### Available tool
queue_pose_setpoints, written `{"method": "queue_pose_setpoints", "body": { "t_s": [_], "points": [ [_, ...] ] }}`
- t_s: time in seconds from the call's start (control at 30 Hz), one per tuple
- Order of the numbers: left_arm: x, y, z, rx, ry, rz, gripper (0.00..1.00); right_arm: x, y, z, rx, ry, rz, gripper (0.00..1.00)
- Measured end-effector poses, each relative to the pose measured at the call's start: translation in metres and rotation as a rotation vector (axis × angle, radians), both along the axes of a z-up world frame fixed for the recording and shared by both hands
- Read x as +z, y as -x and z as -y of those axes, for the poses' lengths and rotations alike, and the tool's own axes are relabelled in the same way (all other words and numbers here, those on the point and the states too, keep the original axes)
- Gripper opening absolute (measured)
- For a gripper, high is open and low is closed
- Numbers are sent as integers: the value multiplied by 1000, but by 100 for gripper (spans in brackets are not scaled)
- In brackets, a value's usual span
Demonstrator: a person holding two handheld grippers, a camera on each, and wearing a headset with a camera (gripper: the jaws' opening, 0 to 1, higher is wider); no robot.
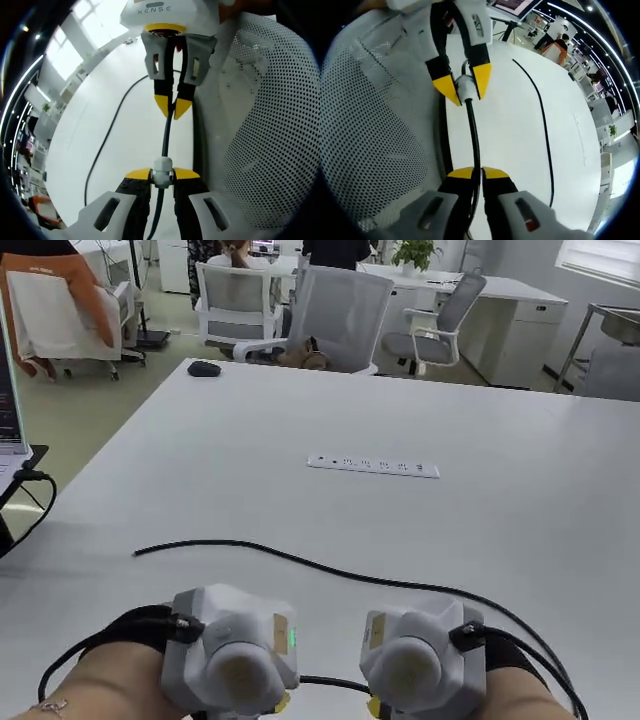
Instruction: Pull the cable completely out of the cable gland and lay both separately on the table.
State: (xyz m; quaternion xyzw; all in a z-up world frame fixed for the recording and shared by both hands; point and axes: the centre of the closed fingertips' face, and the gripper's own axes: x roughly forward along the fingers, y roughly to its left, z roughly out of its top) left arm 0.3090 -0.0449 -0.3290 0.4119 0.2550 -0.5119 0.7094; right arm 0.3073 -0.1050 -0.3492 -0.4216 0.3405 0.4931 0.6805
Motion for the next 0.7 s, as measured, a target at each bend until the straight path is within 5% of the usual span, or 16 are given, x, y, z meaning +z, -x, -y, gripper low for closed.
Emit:
{"method": "queue_pose_setpoints", "body": {
  "t_s": [0.1, 0.17, 0.27, 0.33, 0.53, 0.7],
  "points": [
    [0, 5, 6, -26, 2, 3, 17, 8, 8, -20, 38, -94, -13, 19],
    [1, 10, 11, -52, 9, 3, 17, 20, 11, -33, 82, -150, 15, 18],
    [-1, 12, 13, -84, 7, 8, 17, 28, 19, -45, 96, -233, -16, 13],
    [-3, 7, 13, -89, 11, 9, 17, 24, 24, -42, 102, -214, -44, 4],
    [-4, 6, 11, -69, 9, 7, 17, 18, 14, -33, 57, -180, -23, 3],
    [-5, 5, 4, -50, -8, 4, 17, 0, 6, -4, -31, -32, -32, 3]
  ]
}}
